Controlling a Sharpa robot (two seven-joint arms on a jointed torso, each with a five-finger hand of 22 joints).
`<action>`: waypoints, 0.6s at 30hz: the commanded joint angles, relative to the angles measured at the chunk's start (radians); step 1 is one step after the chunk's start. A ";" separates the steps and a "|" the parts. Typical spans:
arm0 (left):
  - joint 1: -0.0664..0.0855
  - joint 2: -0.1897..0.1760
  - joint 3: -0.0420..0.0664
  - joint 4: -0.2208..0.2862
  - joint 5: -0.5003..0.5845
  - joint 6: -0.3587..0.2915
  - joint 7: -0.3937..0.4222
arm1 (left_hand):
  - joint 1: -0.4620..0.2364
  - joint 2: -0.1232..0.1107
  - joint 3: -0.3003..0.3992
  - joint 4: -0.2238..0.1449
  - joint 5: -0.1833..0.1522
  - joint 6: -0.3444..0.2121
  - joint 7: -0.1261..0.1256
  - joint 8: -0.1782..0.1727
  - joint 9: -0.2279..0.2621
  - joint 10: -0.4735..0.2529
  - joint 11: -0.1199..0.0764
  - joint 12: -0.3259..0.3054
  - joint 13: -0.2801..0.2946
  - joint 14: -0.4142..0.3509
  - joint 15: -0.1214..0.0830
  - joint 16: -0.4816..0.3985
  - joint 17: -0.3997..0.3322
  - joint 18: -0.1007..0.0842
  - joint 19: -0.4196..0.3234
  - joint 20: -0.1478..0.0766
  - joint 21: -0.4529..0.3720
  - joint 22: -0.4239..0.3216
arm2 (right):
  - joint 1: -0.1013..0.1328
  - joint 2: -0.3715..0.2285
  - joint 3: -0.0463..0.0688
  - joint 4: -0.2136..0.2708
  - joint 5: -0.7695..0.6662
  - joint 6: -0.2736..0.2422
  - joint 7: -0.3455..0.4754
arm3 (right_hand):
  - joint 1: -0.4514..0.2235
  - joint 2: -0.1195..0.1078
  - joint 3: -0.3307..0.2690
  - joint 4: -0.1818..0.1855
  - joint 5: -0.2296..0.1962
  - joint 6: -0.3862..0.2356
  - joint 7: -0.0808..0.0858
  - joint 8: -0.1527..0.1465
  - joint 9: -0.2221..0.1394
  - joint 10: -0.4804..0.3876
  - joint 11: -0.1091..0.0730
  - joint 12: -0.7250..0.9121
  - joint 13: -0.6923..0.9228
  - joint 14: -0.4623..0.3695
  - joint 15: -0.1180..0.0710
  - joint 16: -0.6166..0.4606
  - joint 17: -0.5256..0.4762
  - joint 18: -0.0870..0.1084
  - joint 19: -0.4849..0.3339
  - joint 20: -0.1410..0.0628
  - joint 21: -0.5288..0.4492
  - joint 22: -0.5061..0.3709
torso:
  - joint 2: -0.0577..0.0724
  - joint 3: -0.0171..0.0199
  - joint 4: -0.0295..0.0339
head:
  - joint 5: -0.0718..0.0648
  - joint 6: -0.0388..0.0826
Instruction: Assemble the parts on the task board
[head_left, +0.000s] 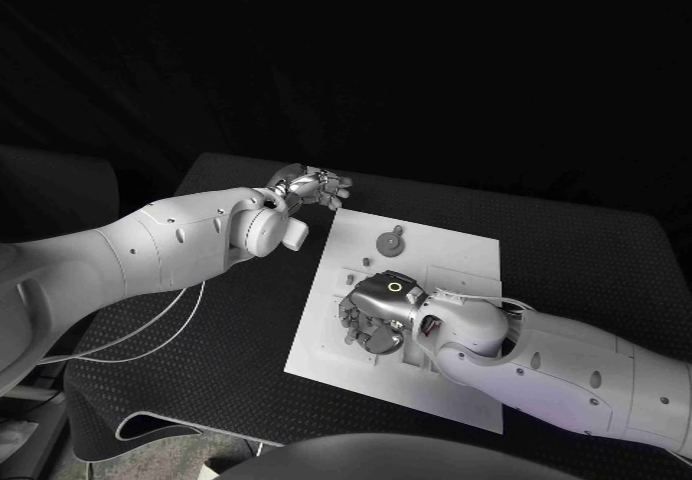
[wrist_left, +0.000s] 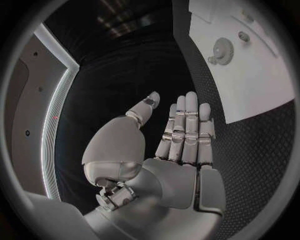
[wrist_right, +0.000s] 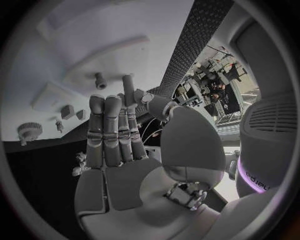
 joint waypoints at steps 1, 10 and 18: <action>0.001 0.001 0.001 0.001 0.004 0.014 0.007 | 0.003 -0.001 -0.002 0.003 -0.001 -0.005 0.003 0.006 -0.001 -0.002 0.004 -0.004 -0.002 0.001 0.005 -0.004 0.002 0.011 0.004 0.004 -0.006 0.002 | -0.003 0.002 -0.002 -0.005 -0.012 0.017 0.007 | 0.012 0.014 0.005 -0.001 0.007 0.004 -0.001 0.004 -0.001 0.007 -0.001 0.002 0.033 -0.001 -0.008 0.002 0.002 0.043 0.003 -0.004 0.004 0.020 | 0.000 0.0000 -0.0008 | 0.002 -0.001; 0.001 0.003 0.001 0.000 0.004 0.015 0.006 | 0.003 -0.001 -0.002 0.003 -0.001 -0.005 0.003 0.006 -0.001 -0.002 0.004 -0.004 -0.002 0.001 0.005 -0.004 0.002 0.011 0.004 0.004 -0.007 0.002 | -0.003 0.004 -0.002 0.001 -0.008 0.018 0.011 | 0.011 0.014 0.005 -0.001 0.007 0.004 -0.001 0.004 -0.001 0.007 -0.001 0.002 0.033 -0.001 -0.008 0.002 0.002 0.043 0.004 -0.004 0.004 0.020 | -0.001 -0.0004 0.0006 | 0.003 -0.004; 0.001 0.004 0.001 0.001 0.004 0.016 0.006 | 0.003 -0.001 -0.002 0.002 -0.001 -0.005 0.003 0.006 -0.002 -0.002 0.004 -0.004 -0.002 0.001 0.005 -0.005 0.003 0.011 0.004 0.004 -0.007 0.002 | -0.003 0.010 -0.005 -0.003 -0.008 0.022 0.011 | 0.011 0.015 0.005 -0.002 0.007 0.004 -0.001 0.004 0.000 0.007 -0.001 0.002 0.033 -0.001 -0.008 0.002 0.002 0.043 0.004 -0.004 0.004 0.020 | 0.000 0.0000 -0.0006 | 0.002 -0.006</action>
